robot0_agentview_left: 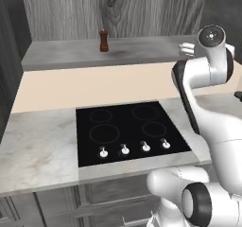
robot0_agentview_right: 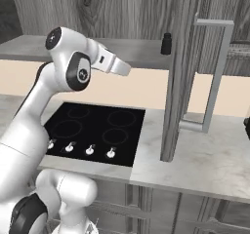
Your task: Take 2 condiments from the cabinet and move them on the counter near the stove.Make sure the condiments are lined up with each other, next to each other.
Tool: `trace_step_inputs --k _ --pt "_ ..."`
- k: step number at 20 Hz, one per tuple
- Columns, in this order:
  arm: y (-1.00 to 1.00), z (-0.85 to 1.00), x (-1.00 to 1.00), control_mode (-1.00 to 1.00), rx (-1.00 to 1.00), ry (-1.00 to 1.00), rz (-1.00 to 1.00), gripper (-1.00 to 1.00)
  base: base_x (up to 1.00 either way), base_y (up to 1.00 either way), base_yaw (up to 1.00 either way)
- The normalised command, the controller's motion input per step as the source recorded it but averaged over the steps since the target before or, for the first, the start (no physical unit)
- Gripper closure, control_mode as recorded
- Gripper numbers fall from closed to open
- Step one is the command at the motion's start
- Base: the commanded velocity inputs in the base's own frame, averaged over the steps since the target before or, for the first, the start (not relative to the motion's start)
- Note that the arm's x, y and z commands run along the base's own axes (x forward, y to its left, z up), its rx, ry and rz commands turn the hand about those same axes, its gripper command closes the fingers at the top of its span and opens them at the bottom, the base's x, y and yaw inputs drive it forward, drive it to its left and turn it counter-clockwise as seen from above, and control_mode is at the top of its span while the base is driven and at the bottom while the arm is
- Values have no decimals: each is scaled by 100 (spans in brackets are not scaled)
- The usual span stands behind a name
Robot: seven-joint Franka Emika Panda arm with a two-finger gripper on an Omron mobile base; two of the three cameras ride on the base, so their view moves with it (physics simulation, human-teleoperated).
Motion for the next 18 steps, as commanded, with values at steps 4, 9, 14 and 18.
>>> trace_step_inputs --k 4,9,14,18 --pt "-40 2 64 -100 6 12 -4 -100 0 0 0" --pt "-33 0 65 -100 2 4 -1 -100 0 0 0" --pt "-17 0 52 -100 0 -5 0 -100 0 0 0" --pt "-18 0 49 -100 0 -7 0 -100 0 0 0"
